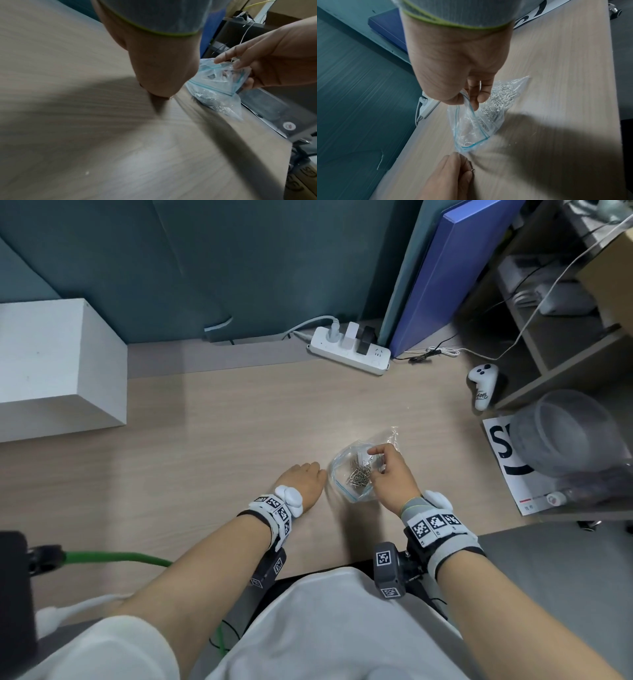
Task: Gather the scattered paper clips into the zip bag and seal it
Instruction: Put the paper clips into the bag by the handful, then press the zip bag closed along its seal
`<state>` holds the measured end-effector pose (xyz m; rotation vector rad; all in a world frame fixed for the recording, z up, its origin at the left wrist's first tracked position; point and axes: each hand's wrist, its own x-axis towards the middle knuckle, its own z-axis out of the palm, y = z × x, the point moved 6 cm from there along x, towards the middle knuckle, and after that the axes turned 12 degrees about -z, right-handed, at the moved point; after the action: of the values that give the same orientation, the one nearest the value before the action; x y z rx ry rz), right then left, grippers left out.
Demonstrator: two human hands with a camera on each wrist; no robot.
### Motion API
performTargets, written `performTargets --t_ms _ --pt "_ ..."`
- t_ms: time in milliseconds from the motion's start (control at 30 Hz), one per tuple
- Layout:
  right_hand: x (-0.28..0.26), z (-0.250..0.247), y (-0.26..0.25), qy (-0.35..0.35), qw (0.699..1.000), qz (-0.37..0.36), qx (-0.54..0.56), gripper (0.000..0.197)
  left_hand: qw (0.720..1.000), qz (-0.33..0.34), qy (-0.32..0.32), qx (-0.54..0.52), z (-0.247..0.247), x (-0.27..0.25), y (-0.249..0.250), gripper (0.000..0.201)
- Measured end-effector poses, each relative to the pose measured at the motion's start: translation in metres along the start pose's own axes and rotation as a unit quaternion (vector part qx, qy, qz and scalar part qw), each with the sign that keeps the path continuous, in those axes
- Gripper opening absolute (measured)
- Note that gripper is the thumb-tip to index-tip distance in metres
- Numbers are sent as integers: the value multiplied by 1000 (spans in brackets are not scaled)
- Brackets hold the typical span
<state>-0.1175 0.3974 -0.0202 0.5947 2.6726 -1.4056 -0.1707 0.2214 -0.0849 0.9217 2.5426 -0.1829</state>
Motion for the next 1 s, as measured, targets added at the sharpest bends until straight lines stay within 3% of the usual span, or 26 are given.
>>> performTargets --t_ms 133,233,333,533,633,833,1000 --pt "-1 -3 1 4 1000 -6 -3 35 993 -19 22 -117 -8 -3 -8 18" --pt "-3 -3 -2 8 1000 -10 5 37 942 -29 99 -320 -33 -7 -4 4" --pt "-5 -1 -7 -3 1000 -17 23 47 907 -15 117 -404 -54 -5 16 6" --pt "-1 -3 -28 -40 996 -25 71 49 897 -67 30 -435 -46 -13 20 33" --pt "12 -8 -28 -62 995 -19 73 53 889 -48 23 -455 -58 -26 11 26" --pt "36 -38 -58 -169 980 -33 104 36 919 -71 128 -366 -134 -38 -8 3" --pt "53 -80 -79 -251 947 -137 -148 45 934 -35 202 -293 -203 -54 -3 5"
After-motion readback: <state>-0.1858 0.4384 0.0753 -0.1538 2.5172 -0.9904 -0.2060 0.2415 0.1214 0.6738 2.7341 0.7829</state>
